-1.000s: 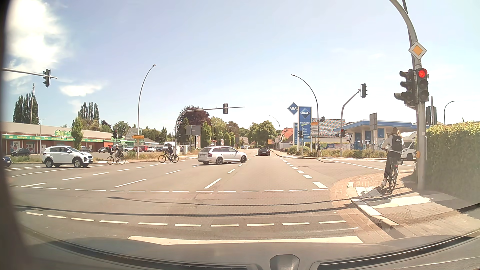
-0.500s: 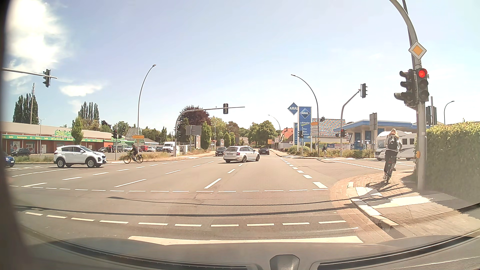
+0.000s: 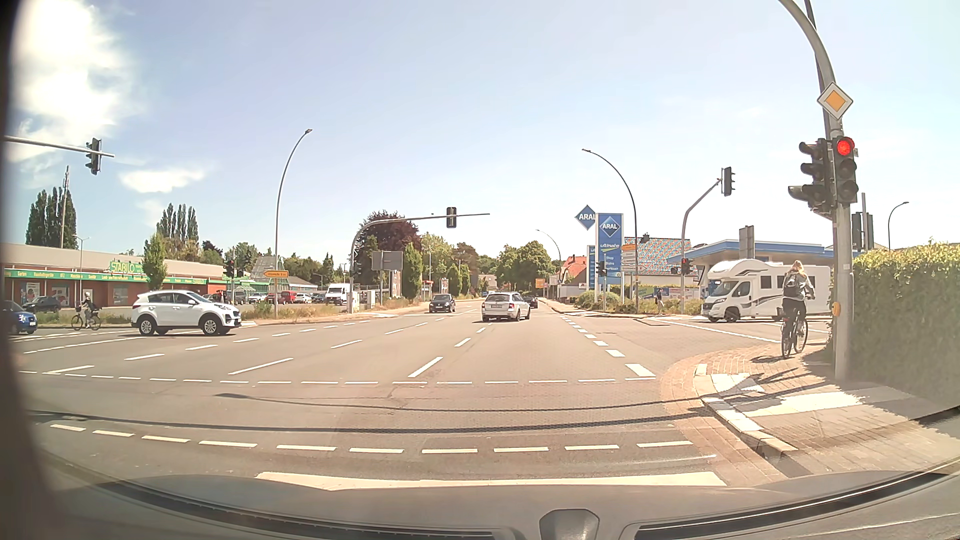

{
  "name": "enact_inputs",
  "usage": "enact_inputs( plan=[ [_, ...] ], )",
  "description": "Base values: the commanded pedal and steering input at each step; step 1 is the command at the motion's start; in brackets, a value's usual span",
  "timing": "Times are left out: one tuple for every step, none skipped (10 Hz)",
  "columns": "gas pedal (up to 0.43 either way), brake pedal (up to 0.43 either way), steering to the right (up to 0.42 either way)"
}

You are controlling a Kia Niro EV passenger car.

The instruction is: Follow the waypoints while adhering to traffic rules and regulations

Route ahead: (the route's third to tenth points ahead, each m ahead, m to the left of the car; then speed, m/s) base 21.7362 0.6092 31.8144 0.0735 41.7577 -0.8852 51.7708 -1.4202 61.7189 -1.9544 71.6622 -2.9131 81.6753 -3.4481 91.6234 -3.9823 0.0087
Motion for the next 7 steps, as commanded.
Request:
enact_inputs(
  plan=[
    [0.000, 0.256, -0.003],
    [0.000, 0.256, -0.004],
    [0.000, 0.256, -0.003],
    [0.000, 0.256, -0.003],
    [0.000, 0.250, -0.004],
    [0.000, 0.250, -0.003],
    [0.000, 0.256, -0.003]
  ],
)
